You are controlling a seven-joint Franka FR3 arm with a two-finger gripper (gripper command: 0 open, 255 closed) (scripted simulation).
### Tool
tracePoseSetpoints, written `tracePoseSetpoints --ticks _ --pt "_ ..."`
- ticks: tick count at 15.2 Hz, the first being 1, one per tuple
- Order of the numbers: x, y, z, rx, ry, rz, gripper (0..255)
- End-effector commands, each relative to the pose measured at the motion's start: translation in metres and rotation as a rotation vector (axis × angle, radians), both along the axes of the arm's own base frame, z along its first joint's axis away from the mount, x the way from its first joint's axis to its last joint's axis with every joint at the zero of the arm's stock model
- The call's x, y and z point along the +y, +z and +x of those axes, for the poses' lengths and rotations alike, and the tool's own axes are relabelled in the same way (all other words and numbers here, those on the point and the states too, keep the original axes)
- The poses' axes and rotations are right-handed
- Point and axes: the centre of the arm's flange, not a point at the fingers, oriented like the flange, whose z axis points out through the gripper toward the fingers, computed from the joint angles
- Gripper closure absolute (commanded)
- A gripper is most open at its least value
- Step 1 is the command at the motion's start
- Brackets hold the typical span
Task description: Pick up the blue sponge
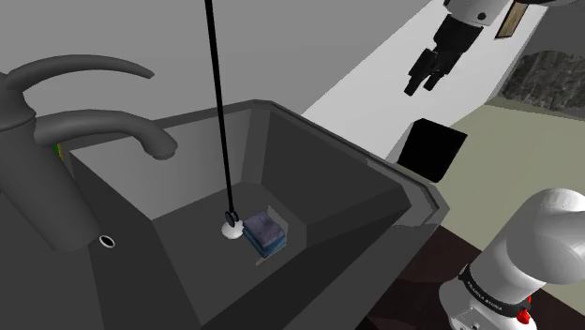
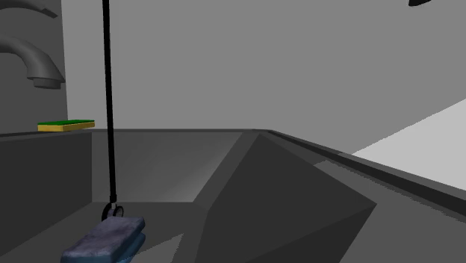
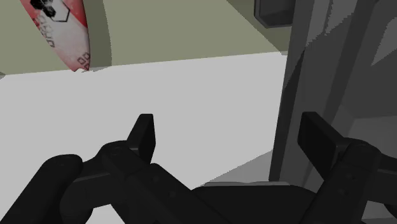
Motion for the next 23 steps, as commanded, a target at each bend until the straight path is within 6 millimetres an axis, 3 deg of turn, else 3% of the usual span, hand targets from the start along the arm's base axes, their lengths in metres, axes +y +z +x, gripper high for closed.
tracePoseSetpoints --ticks 1,23 --pt "0.0 0.0 0.0 0.0 0.0 0.0 0" --pt "0.221 -0.144 0.101 0.116 0.12 0.078 0"
